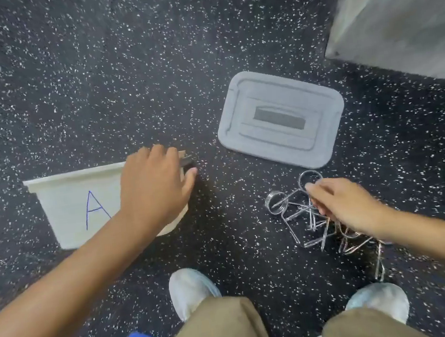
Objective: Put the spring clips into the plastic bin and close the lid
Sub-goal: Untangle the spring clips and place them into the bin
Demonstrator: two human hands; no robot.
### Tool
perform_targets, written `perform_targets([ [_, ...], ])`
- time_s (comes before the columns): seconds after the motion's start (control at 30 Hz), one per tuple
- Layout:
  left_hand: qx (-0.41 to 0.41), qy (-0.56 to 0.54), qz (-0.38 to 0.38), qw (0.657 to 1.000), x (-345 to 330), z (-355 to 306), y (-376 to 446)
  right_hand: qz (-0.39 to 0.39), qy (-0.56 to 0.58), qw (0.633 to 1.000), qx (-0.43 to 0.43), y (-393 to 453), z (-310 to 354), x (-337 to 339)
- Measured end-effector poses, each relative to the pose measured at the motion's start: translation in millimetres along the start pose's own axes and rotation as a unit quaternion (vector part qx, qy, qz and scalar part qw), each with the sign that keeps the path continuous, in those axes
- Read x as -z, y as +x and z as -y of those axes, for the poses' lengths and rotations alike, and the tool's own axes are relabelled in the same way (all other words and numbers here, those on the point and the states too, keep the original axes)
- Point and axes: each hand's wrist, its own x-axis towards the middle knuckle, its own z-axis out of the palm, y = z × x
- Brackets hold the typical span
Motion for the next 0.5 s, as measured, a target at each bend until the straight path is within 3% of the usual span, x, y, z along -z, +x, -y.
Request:
perform_targets([
  [0.07, 0.013, -0.002, -0.042, 0.999, -2.5, -5.5, -0.7, 0.002, -0.032, 0.999, 0.029, 11.0, 0.1, -1.6],
  [0.13, 0.05, 0.015, -0.021, 0.998, -1.4, -15.5, -6.1, 0.021, -0.029, 0.998, 0.053, 19.8, 1.6, -5.5],
  [0.23, 0.054, 0.074, 0.109, 0.99, -10.0, -22.9, -10.1, 0.042, -0.033, 0.994, 0.092, 30.4, -1.1, -15.5],
  [0.4, -0.067, 0.199, 0.254, 0.944, -33.7, -37.6, -37.0, 0.067, -0.018, 0.99, 0.123, 39.0, -5.9, -22.3],
  [0.5, -0.109, 0.187, 0.336, 0.917, -55.2, -47.5, -58.9, 0.068, -0.001, 0.988, 0.139, 40.0, -13.9, -21.8],
])
